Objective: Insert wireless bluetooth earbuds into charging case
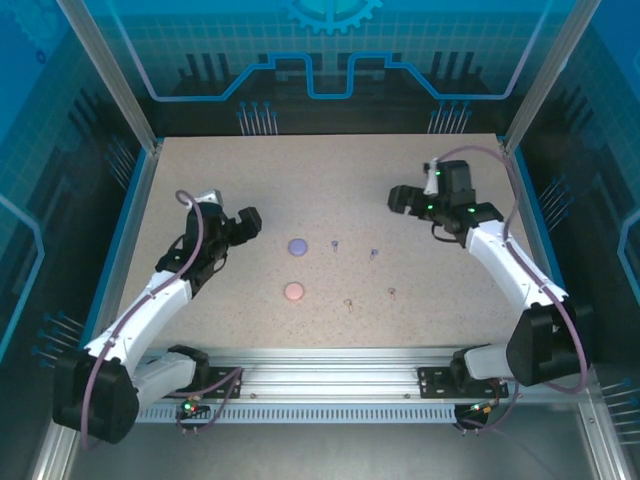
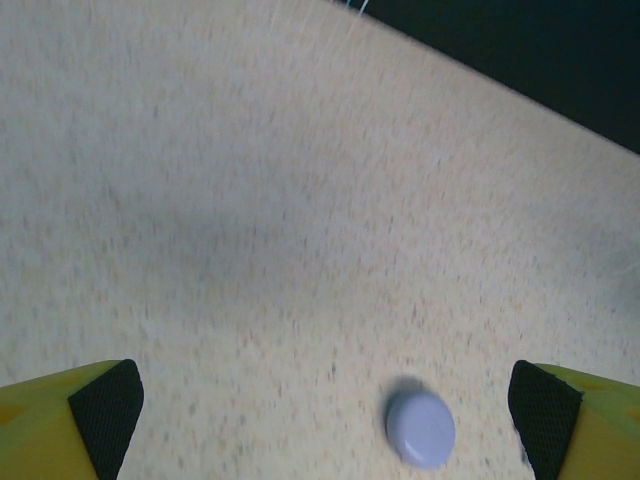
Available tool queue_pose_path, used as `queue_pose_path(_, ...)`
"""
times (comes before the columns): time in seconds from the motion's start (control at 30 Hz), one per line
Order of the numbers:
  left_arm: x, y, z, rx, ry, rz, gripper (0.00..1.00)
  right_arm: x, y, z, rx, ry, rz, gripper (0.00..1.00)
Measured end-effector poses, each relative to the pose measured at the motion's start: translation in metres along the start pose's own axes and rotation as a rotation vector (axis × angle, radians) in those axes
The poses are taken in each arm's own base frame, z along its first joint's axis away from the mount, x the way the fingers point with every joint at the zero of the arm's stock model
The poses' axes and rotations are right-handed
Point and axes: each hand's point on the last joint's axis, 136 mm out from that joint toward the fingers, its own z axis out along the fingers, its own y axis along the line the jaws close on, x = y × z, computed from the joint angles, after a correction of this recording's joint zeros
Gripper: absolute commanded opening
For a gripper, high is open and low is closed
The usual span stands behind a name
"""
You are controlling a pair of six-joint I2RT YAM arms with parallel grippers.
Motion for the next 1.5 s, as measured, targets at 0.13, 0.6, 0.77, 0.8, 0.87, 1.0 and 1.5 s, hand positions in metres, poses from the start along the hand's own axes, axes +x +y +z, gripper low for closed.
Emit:
queue_pose_path(0.13, 0.018, 0.008, -0.001, -0.043, 0.067, -0.111, 0.99, 0.045, 0.069, 0.011, -0.083, 0.165, -0.153, 0.93)
queue_pose_path(0.6, -0.008, 0.08, 0.028, -0.229, 0.142, -0.412, 0.99, 0.202, 0.204, 0.064, -0.118, 0.628, -0.632, 0.91)
queue_pose_path(0.77, -0.024, 0.089, 0.035, -0.227, 0.154, -0.464, 0.99, 0.225, 0.213, 0.084, -0.088, 0.718, -0.702, 0.89)
queue_pose_path(0.8, -0.026, 0.088, 0.035, -0.222, 0.154, -0.468, 0.99, 0.228, 0.213, 0.087, -0.082, 0.731, -0.709, 0.89)
queue_pose_path(0.87, -0.03, 0.087, 0.034, -0.212, 0.152, -0.475, 0.99, 0.233, 0.213, 0.093, -0.069, 0.757, -0.722, 0.87)
queue_pose_path(1.0, -0.031, 0.088, 0.033, -0.202, 0.157, -0.484, 0.99, 0.24, 0.21, 0.099, -0.045, 0.797, -0.734, 0.84)
queue_pose_path(1.5, -0.034, 0.077, 0.024, -0.144, 0.17, -0.493, 0.99, 0.269, 0.199, 0.114, 0.064, 0.874, -0.76, 0.75)
